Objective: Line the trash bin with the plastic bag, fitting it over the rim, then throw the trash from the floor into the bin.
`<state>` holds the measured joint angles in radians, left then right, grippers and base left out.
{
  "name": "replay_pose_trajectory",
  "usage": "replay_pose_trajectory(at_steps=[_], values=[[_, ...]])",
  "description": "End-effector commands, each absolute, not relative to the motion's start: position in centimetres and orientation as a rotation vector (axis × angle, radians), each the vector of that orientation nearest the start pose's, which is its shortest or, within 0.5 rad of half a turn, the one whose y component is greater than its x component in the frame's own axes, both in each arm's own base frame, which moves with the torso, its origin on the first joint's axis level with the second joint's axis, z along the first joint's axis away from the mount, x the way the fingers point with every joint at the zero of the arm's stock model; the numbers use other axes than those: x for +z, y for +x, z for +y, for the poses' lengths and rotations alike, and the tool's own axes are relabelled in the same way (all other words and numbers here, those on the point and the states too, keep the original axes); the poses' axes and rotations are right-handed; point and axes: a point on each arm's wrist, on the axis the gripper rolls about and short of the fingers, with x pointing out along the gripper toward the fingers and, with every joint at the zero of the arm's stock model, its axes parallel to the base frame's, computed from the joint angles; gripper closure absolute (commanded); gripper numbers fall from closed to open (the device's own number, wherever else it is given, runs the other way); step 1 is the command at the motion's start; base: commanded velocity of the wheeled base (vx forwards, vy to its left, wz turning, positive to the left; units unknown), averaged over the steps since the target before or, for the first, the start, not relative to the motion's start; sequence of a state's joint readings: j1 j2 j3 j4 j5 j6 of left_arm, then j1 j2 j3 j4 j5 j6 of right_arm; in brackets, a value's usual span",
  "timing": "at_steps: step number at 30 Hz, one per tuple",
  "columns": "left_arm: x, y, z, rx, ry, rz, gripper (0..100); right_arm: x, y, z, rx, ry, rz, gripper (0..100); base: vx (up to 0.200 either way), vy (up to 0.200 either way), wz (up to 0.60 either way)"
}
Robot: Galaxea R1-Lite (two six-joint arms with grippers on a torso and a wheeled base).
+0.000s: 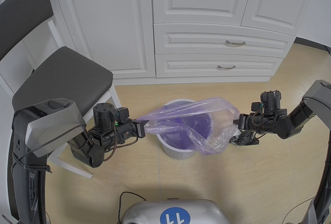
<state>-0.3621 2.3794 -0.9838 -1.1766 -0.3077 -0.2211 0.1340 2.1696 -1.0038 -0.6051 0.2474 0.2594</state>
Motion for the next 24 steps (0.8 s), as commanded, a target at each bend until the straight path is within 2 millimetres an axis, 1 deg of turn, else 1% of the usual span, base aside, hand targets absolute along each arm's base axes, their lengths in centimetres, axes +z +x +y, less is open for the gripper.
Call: replay_pose_trajectory(at_steps=[1,4,9,14,24], values=[[0.4,38.8,-14.5,-0.682,-0.159,0.257,100,6.1,37.7,4.3,0.295,0.158,0.611,100,0.0,0.0,0.0],[-0.4,38.9,-14.3,-0.684,-0.124,0.242,100,5.8,37.0,4.1,0.31,0.091,0.621,100,0.0,0.0,0.0],[-1.4,39.0,-13.9,-0.693,-0.093,0.248,100,6.1,36.4,4.2,0.288,0.03,0.612,100,0.0,0.0,0.0],[-2.5,39.0,-12.7,-0.773,-0.058,0.201,100,6.6,36.2,4.1,0.26,0.003,0.601,100,0.0,0.0,0.0],[-3.2,39.3,-12.4,-0.78,-0.058,0.179,100,6.7,35.6,4.3,0.261,-0.041,0.602,100,0.0,0.0,0.0]])
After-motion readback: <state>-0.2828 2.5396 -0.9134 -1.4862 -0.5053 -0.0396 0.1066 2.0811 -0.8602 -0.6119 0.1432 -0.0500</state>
